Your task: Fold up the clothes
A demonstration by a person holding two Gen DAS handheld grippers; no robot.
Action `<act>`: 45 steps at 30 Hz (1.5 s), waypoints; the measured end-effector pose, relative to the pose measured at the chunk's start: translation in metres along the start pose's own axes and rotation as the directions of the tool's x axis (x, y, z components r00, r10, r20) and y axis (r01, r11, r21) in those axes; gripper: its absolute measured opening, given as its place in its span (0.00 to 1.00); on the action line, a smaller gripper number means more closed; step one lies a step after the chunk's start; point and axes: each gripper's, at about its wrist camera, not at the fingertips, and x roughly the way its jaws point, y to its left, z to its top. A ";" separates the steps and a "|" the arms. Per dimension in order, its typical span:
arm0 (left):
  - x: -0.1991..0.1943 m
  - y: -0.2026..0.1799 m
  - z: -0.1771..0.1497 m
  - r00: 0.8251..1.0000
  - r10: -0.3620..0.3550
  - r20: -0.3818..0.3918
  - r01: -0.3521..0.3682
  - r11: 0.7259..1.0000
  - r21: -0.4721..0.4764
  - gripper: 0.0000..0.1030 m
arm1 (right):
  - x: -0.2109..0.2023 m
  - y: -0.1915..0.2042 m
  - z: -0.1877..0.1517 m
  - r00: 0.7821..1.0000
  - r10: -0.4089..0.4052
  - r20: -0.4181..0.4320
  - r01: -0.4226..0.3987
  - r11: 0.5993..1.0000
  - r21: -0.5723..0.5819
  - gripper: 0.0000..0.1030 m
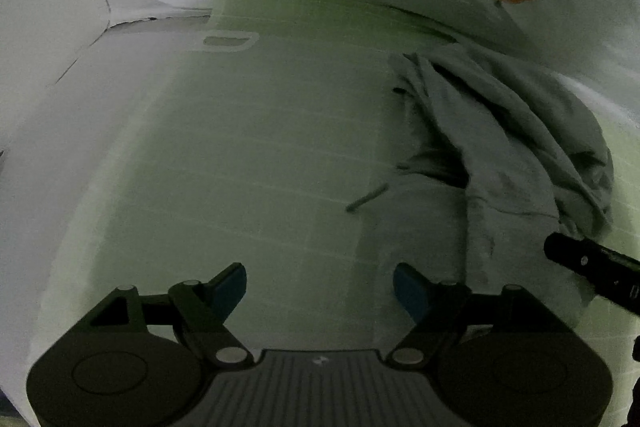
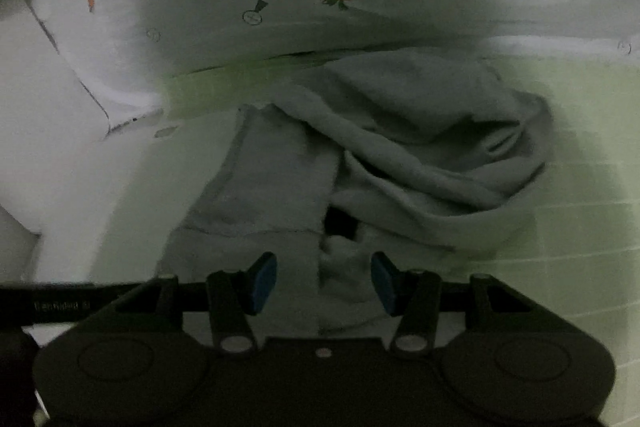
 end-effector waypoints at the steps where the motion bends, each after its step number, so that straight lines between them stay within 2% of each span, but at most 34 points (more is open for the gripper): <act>1: -0.001 0.002 -0.001 1.000 -0.003 -0.002 0.003 1.000 -0.006 0.79 | 0.000 0.000 -0.001 1.000 0.007 0.004 -0.007 1.000 0.003 0.52; 6: 0.006 0.009 -0.001 1.000 0.001 -0.027 -0.002 1.000 -0.029 0.79 | 0.006 0.007 0.001 1.000 0.008 0.018 -0.008 0.999 -0.033 0.48; 11: 0.011 0.014 0.004 1.000 -0.005 -0.020 0.004 0.999 -0.042 0.79 | 0.011 0.028 0.009 0.997 -0.016 0.070 0.028 0.985 -0.171 0.48; 15: 0.017 0.020 0.008 1.000 -0.003 -0.026 0.002 0.998 -0.061 0.79 | 0.035 0.032 0.014 0.998 -0.052 -0.023 0.048 0.983 -0.175 0.48; 16: 0.019 0.023 0.008 1.000 -0.003 -0.028 0.001 0.997 -0.071 0.79 | 0.040 0.031 0.015 0.998 -0.047 -0.037 0.041 0.985 -0.169 0.44; 17: 0.020 0.026 0.008 1.000 -0.003 -0.030 0.000 0.997 -0.081 0.79 | 0.043 0.033 0.017 0.999 -0.036 -0.041 0.028 0.985 -0.168 0.32; 18: 0.021 0.029 0.009 1.000 -0.003 -0.031 0.000 0.996 -0.091 0.79 | 0.042 0.037 0.020 0.999 -0.016 -0.034 0.009 0.983 -0.184 0.17; 19: 0.022 0.033 0.009 0.999 0.002 -0.034 -0.006 0.995 -0.102 0.79 | 0.042 0.047 0.025 1.000 0.005 -0.014 -0.008 0.976 -0.218 0.14; 21: 0.025 0.041 0.009 0.999 0.012 -0.040 -0.017 0.992 -0.122 0.79 | 0.040 0.067 0.035 0.998 0.056 0.025 -0.047 0.959 -0.281 0.13; 23: 0.029 0.050 0.008 0.999 0.029 -0.046 -0.036 0.989 -0.146 0.79 | 0.037 0.092 0.050 0.986 0.155 0.065 -0.127 0.940 -0.317 0.13; 26: 0.033 0.061 0.006 0.997 0.052 -0.061 -0.063 0.981 -0.184 0.79 | 0.027 0.138 0.072 0.937 0.330 0.113 -0.266 0.884 -0.384 0.13; 28: 0.034 0.070 0.005 0.996 0.064 -0.067 -0.077 0.976 -0.203 0.79 | 0.024 0.163 0.077 0.908 0.408 0.093 -0.331 0.836 -0.437 0.18; 30: 0.035 0.076 0.003 0.994 0.079 -0.074 -0.093 0.972 -0.218 0.79 | 0.030 0.173 0.074 0.908 0.418 0.035 -0.359 0.818 -0.449 0.43; 33: 0.035 0.084 -0.001 0.993 0.088 -0.076 -0.104 0.966 -0.235 0.79 | 0.037 0.155 0.055 0.943 0.332 0.030 -0.287 0.855 -0.433 0.45; 36: 0.036 0.088 -0.004 0.993 0.089 -0.082 -0.106 0.964 -0.243 0.79 | 0.038 0.121 0.036 0.989 0.145 0.035 -0.115 0.893 -0.435 0.45; 37: 0.037 0.088 -0.005 0.992 0.088 -0.085 -0.106 0.965 -0.242 0.79 | 0.039 0.110 0.032 0.996 0.080 0.043 -0.052 0.894 -0.445 0.46; 39: 0.038 0.085 -0.005 0.992 0.085 -0.091 -0.104 0.965 -0.239 0.79 | 0.043 0.091 0.026 0.997 -0.038 0.068 0.066 0.875 -0.479 0.52; 41: 0.037 0.088 -0.004 0.993 0.072 -0.089 -0.092 0.969 -0.232 0.79 | 0.053 0.080 0.024 0.989 -0.126 0.082 0.150 0.830 -0.538 0.55; 43: 0.034 0.088 -0.004 0.995 0.061 -0.076 -0.076 0.973 -0.219 0.79 | 0.064 0.080 0.022 0.976 -0.185 0.112 0.215 0.771 -0.600 0.58; 45: 0.029 0.085 -0.006 0.997 0.052 -0.064 -0.064 0.977 -0.204 0.80 | 0.076 0.082 0.024 0.974 -0.192 0.118 0.222 0.732 -0.644 0.63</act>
